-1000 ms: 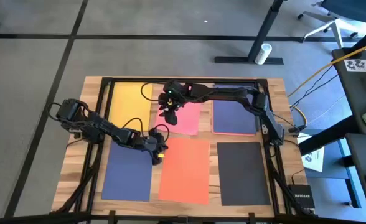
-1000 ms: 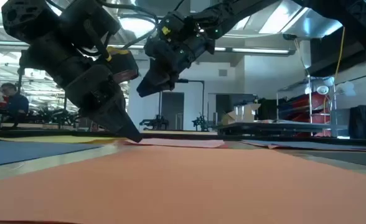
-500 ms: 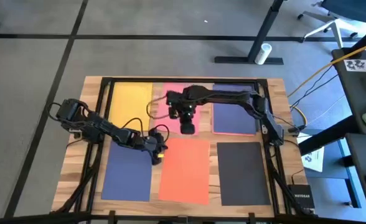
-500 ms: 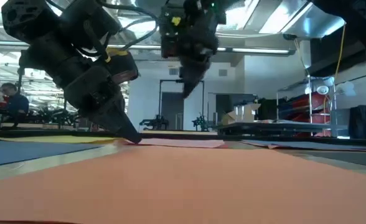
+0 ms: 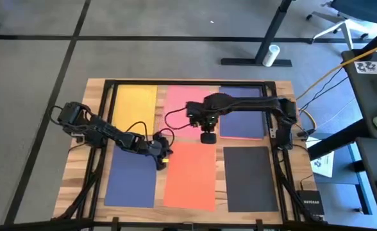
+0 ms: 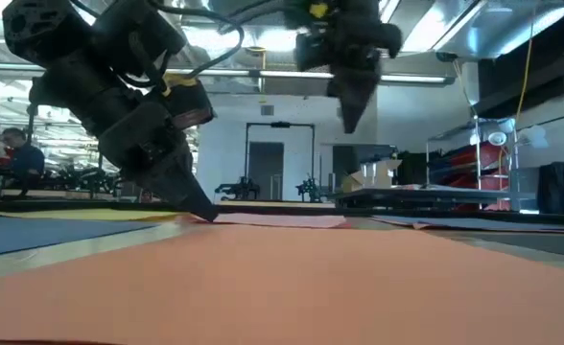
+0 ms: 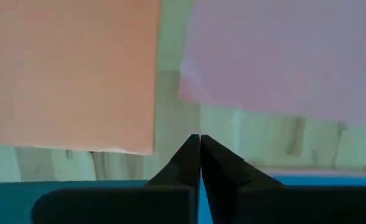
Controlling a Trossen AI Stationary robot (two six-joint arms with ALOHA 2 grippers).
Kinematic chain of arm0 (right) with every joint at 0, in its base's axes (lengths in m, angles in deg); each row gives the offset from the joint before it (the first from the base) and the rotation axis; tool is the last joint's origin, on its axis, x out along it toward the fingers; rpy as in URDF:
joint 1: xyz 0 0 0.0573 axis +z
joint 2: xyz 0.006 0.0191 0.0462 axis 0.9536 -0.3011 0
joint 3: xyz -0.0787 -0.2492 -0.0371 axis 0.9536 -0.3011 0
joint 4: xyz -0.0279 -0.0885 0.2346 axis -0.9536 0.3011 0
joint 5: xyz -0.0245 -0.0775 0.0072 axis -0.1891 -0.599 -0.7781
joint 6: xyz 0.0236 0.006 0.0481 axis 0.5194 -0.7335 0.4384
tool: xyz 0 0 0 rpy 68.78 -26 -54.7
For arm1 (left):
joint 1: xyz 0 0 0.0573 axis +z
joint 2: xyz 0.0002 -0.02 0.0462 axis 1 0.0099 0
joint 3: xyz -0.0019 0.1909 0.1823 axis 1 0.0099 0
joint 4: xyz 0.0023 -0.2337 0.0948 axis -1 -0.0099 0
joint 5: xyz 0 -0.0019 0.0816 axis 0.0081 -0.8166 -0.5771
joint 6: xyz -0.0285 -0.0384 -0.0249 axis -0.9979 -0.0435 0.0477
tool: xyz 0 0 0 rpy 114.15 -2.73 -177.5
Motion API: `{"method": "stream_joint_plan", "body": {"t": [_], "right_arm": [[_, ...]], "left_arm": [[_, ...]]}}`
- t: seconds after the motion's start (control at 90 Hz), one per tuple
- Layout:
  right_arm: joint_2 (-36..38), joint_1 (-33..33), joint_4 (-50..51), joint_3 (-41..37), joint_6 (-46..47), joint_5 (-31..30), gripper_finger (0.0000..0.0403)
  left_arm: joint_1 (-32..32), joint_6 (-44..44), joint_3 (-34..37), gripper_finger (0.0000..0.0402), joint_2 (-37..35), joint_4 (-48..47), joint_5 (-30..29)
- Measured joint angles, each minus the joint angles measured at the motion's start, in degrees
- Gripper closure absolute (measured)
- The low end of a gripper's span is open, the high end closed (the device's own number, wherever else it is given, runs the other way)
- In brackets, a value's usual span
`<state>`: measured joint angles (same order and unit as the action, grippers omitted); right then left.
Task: Organize paper
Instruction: Stack the violet paper on top of the violet paper
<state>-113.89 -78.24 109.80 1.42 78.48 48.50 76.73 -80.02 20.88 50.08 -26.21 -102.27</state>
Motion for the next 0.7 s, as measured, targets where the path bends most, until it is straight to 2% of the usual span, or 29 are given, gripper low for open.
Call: {"method": "stream_joint_plan", "body": {"t": [0.189,0.311,0.478,0.7], "right_arm": [[11.9,1.8,-15.5,-22.7,11.9,-2.4,0.0403],[15.6,4.5,-22.8,-33.5,20.1,-6.2,0.0403],[14.9,6.9,-28.4,-39.7,27.1,-11.8,0.0385],[13.4,7.3,-31.2,-41.5,28.4,-17.1,0.0317]], "left_arm": [[0.0,0.0,0.0,0.0402,0.0,0.4,0.0],[0.1,0.3,0.0,0.0402,0.0,1.0,0.0],[0.1,1.5,0.0,0.0402,0.0,3.3,0.0],[0.1,2.6,0.0,0.0402,0.0,3.2,0.0]]}}
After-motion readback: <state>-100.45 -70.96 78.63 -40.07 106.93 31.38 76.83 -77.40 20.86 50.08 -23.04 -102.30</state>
